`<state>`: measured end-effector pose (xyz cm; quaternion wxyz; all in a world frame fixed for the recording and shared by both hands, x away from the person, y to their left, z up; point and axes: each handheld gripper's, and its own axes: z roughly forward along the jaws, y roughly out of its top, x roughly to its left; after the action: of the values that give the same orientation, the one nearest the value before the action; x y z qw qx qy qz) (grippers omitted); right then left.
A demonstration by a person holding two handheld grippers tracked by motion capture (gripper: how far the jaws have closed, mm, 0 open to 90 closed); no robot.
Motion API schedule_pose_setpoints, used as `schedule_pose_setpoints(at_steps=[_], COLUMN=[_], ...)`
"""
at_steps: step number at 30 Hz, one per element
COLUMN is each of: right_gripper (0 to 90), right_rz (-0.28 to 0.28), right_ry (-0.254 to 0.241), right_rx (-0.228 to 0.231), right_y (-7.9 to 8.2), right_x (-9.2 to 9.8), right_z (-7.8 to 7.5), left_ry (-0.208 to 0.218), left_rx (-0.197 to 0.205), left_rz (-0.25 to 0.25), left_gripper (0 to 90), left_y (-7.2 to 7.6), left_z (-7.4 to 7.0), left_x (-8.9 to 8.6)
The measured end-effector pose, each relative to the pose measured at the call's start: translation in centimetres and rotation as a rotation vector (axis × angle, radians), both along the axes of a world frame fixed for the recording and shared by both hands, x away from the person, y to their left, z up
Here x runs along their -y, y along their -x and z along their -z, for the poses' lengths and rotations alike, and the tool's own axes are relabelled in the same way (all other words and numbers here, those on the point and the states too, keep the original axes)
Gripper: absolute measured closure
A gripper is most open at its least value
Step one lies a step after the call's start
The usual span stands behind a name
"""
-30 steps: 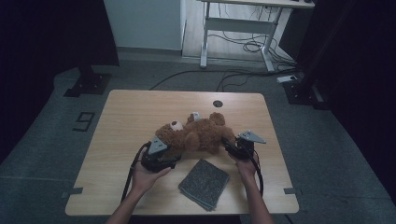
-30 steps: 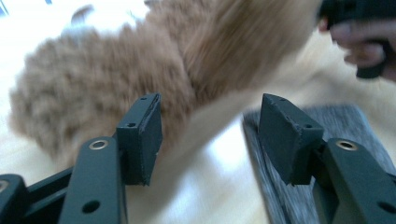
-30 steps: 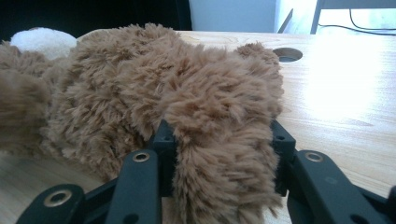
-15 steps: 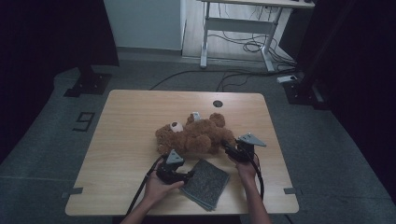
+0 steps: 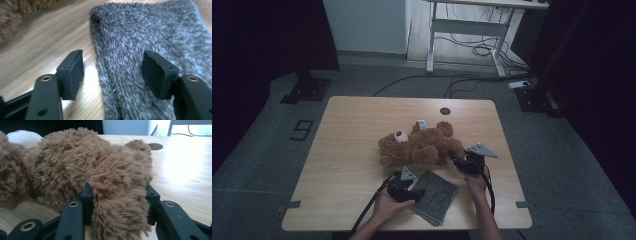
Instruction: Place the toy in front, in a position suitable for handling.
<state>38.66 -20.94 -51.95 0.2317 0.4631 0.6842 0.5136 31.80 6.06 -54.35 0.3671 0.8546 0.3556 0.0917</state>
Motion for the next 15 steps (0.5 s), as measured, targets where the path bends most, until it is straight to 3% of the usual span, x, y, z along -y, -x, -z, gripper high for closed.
schedule_pose_setpoints(at_steps=[5, 15], right_gripper=[57.4, 57.3], right_rz=[0.000, 0.000], right_ry=[0.001, -0.003], right_rx=[0.000, 0.001], right_y=[0.1, 0.2], right_x=[0.0, 0.1], right_z=[0.0, 0.1], left_ry=[-0.013, 0.065], left_rx=[0.016, -0.060], left_rz=[0.021, 0.060], left_gripper=[49.8, 75.4], left_y=[0.6, 0.1], left_z=[0.0, 0.0], left_x=[0.2, -1.6])
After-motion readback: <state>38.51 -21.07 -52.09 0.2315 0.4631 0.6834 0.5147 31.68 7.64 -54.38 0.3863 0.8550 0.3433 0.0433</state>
